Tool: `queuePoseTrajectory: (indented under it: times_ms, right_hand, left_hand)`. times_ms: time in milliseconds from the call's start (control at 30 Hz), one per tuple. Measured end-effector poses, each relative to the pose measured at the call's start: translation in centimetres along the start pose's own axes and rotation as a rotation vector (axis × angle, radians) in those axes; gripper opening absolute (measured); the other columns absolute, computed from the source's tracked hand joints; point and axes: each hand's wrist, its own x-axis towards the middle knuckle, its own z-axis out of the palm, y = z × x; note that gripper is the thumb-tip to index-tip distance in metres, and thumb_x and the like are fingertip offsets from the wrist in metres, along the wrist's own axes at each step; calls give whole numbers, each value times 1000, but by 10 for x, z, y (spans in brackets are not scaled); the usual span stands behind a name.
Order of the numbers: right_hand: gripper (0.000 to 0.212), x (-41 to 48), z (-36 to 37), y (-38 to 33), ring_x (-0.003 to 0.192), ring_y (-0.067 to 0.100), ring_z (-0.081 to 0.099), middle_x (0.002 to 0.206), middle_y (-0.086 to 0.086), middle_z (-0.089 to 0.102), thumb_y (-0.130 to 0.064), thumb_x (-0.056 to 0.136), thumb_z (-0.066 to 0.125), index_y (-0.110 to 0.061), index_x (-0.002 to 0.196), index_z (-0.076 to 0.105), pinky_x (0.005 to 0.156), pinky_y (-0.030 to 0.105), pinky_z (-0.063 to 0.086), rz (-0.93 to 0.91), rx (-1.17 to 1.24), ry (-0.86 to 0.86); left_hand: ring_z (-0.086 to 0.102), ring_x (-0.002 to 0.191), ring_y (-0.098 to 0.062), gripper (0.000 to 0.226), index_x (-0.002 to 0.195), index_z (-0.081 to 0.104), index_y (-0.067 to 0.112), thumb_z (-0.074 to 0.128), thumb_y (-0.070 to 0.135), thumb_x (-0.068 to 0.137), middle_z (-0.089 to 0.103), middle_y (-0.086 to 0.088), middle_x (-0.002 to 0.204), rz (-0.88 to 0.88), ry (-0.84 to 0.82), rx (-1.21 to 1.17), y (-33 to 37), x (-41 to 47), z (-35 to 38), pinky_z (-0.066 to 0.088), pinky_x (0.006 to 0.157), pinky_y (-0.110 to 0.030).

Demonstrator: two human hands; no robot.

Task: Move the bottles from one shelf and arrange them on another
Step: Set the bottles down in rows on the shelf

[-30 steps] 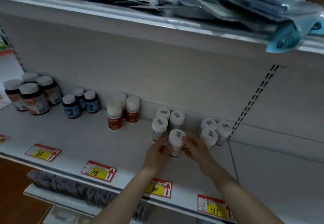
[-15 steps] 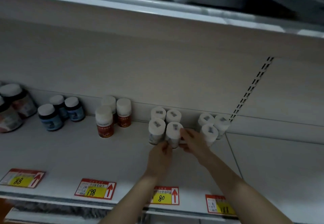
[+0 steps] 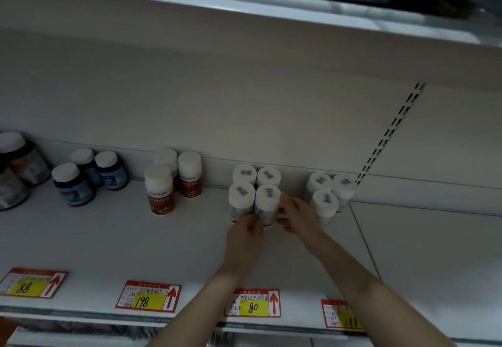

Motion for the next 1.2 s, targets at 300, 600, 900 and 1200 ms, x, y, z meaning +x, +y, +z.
queuePoseTrajectory:
  times_ms: [300, 600, 900, 1200]
  right_hand:
    - [26, -34, -36, 5, 82, 12, 63, 100, 9, 65, -25, 96, 43, -4, 100, 58, 80, 32, 46, -62, 64, 50]
    - [24, -100, -197, 32, 81, 21, 64, 101, 19, 68, -22, 95, 45, -3, 99, 59, 70, 29, 48, -71, 120, 343]
    - [23, -211, -426, 112, 77, 13, 64, 91, 7, 67, -26, 95, 44, -9, 95, 59, 64, 23, 47, -33, 113, 607]
    - [22, -275, -575, 181, 79, 14, 66, 86, 3, 67, -28, 95, 44, -16, 87, 60, 79, 34, 54, 2, 123, 847]
  left_hand:
    - [48, 63, -2, 16, 88, 63, 6, 49, 13, 91, 59, 0, 75, 186, 46, -99, 49, -19, 22, 37, 60, -4]
    - [62, 86, -19, 16, 94, 62, 13, 47, 18, 91, 67, -6, 94, 243, -148, -207, 141, -61, 152, 38, 69, -18]
    - [63, 85, -24, 9, 91, 61, 18, 52, 14, 89, 64, -4, 84, 393, -423, -297, 259, -184, 338, 44, 78, -28]
    - [61, 94, -18, 23, 107, 62, 8, 51, 19, 90, 68, -8, 103, 458, -596, -207, 340, -247, 469, 39, 75, -17]
